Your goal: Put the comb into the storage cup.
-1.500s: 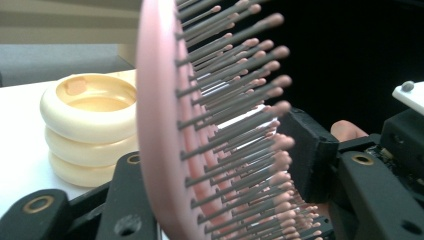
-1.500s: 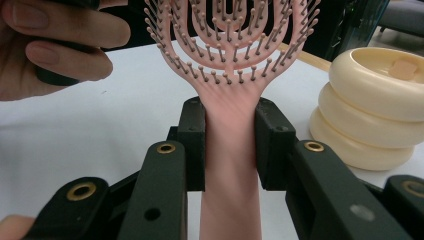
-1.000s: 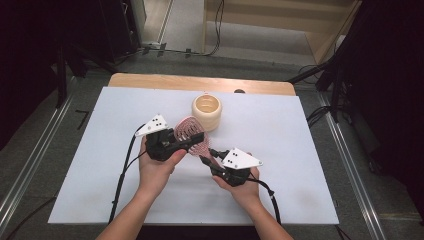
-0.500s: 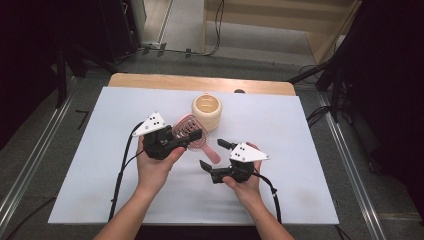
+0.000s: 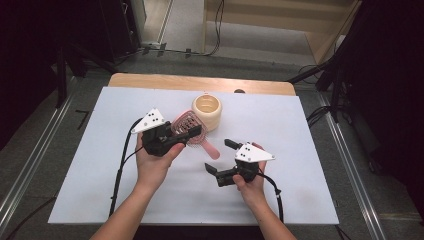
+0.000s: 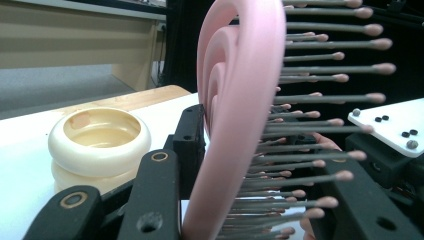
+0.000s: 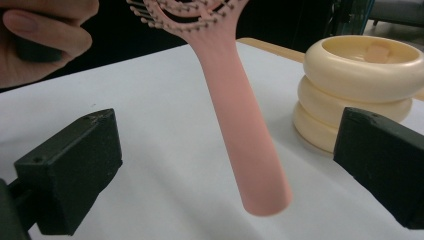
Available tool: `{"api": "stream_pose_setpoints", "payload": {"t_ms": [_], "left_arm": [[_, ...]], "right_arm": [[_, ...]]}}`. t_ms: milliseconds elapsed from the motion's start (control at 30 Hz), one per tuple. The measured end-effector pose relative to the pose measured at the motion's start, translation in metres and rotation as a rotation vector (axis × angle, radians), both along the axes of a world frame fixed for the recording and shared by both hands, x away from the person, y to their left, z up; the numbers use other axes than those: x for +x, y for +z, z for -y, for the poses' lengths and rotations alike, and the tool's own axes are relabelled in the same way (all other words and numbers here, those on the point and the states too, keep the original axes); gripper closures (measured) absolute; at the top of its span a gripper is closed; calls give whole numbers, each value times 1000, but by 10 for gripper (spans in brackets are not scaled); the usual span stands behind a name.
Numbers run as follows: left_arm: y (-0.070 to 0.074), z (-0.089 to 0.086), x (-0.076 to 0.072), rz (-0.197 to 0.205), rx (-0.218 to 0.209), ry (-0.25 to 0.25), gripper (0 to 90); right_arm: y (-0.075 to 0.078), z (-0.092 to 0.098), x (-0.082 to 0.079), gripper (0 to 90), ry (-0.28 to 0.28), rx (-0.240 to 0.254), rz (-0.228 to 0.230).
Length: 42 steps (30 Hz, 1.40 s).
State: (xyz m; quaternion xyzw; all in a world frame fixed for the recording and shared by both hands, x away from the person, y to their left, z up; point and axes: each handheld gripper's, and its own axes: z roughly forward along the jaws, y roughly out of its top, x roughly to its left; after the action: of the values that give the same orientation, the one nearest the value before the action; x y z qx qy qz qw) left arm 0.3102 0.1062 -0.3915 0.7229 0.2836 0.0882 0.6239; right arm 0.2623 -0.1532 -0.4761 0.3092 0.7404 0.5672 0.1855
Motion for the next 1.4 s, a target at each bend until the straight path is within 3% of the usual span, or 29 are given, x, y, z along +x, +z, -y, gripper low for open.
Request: {"api": "stream_pose_setpoints", "payload": {"t_ms": [1033, 1400], "left_arm": [[16, -9, 22, 21, -2, 36, 623], [24, -13, 30, 30, 0, 58, 623]], "right_arm": [[-10, 72, -21, 0, -99, 6, 21], [-16, 92, -27, 0, -109, -15, 17]]}}
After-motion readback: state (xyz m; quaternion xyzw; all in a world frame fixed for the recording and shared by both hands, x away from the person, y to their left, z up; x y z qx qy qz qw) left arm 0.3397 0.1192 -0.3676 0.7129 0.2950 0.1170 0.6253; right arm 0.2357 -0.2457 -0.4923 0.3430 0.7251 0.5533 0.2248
